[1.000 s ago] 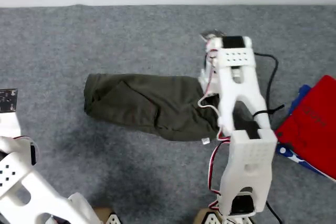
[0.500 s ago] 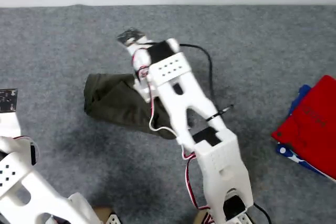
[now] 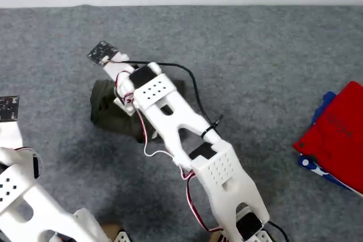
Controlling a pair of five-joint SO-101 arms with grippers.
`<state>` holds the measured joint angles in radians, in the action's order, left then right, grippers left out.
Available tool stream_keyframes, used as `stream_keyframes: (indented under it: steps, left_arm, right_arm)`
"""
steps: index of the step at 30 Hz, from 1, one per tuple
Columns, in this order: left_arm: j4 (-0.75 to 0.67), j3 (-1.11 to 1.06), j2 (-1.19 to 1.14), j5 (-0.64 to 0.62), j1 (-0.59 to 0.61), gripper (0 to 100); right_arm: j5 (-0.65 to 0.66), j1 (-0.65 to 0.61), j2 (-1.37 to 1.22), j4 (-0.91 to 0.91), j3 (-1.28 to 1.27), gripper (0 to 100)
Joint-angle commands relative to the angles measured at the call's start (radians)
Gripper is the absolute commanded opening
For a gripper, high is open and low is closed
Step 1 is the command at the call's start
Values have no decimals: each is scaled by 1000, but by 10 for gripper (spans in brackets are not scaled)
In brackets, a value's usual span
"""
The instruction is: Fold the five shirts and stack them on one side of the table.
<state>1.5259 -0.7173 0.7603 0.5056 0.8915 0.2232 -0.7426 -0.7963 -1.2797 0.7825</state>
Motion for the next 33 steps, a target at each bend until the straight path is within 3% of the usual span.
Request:
stream_keyframes:
  steps: [1, 8, 16, 23, 28, 33]
  left_arm:
    - [5, 5, 20, 5, -5, 20]
    - [6, 5, 20, 5, -5, 20]
    - [8, 5, 20, 3, -5, 20]
    - [8, 4, 20, 3, -5, 20]
    - [8, 4, 20, 3, -5, 20]
    - [8, 4, 20, 3, -5, 20]
  right_arm:
    - [14, -35, 18, 51, 63, 10]
    - [74, -74, 16, 131, 63, 23]
    - [15, -77, 27, 143, 68, 248]
    - [18, -81, 19, 19, 311, 255]
    - [80, -54, 18, -93, 388, 222]
    - [232, 12, -8, -223, 362, 0]
